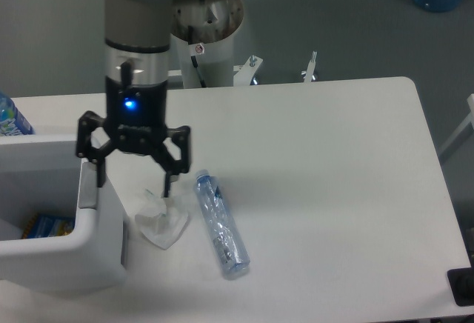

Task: Open the trash can
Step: 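Push the trash can lid up and back with the gripper finger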

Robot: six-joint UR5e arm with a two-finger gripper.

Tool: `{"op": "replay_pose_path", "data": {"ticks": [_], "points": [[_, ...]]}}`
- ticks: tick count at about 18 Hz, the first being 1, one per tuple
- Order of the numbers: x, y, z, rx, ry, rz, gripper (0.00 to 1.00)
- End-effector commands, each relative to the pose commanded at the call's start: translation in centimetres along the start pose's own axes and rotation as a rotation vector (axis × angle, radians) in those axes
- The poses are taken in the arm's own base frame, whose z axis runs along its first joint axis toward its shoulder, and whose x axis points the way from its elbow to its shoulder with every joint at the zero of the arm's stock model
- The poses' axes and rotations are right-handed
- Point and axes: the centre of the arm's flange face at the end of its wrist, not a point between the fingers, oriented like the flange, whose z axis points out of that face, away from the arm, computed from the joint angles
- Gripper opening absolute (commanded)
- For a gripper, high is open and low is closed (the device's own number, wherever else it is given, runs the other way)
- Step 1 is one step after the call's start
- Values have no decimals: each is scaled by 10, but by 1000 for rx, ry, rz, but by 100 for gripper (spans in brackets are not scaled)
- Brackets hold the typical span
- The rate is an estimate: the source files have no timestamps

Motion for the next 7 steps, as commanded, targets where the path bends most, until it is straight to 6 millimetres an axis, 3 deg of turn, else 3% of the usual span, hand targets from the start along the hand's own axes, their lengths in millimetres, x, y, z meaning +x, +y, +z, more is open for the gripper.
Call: {"op": "replay_pose_path", "data": {"ticks": [3,7], "points": [[-29,17,5,-126,-79,73,100],[-46,26,6,-186,-115,134,100]]}}
